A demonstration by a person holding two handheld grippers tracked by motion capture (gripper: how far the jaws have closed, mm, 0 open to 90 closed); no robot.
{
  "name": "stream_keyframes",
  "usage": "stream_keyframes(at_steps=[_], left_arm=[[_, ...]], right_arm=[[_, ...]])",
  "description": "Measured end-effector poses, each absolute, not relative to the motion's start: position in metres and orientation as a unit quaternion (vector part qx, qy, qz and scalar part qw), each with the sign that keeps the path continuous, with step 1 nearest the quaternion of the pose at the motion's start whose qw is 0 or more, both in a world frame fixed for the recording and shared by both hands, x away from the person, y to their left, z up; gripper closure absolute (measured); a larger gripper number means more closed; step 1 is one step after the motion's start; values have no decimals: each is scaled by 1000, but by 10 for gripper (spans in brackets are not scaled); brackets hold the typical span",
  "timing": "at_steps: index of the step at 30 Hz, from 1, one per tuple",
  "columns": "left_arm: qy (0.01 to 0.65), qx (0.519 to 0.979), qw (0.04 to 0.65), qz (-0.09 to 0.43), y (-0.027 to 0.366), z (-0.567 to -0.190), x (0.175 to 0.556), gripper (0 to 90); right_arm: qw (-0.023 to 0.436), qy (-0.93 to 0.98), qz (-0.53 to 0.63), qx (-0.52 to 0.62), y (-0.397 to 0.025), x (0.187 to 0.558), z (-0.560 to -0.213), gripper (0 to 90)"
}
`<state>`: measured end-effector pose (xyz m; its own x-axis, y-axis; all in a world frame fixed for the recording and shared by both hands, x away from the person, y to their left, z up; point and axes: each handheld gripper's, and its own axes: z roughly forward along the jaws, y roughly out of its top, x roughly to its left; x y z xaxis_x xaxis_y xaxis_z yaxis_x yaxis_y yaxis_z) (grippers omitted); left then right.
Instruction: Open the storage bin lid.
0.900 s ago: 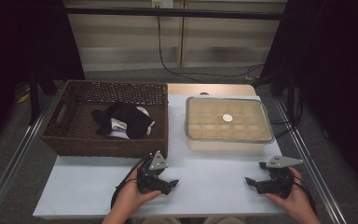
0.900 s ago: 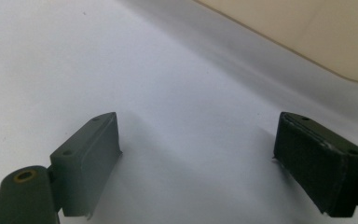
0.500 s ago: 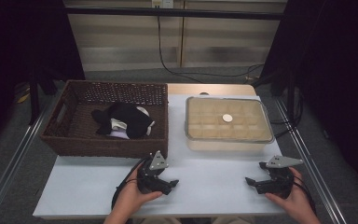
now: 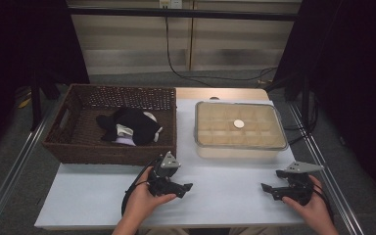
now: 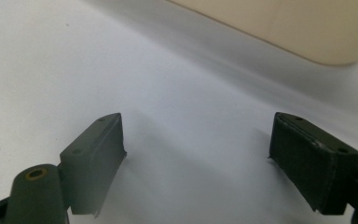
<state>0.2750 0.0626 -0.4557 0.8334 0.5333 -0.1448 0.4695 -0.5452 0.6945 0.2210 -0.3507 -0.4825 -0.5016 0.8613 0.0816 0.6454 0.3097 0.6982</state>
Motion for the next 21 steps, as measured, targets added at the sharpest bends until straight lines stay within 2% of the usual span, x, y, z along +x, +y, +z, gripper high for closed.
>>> stream_keyframes(at_steps=[14,15,18,21], left_arm=[[291,884,363,42,32,-425,296,227],[312,880,356,22,29,-421,300,231],[322,883,341,13,30,-418,304,288],[324,882,341,8,29,-417,303,265]], right_arm=[[149,776,355,500,-363,221,-470,189],[150,776,353,500,-363,223,-466,192],[153,774,357,500,-363,225,-458,193],[153,772,360,501,-363,228,-450,193]])
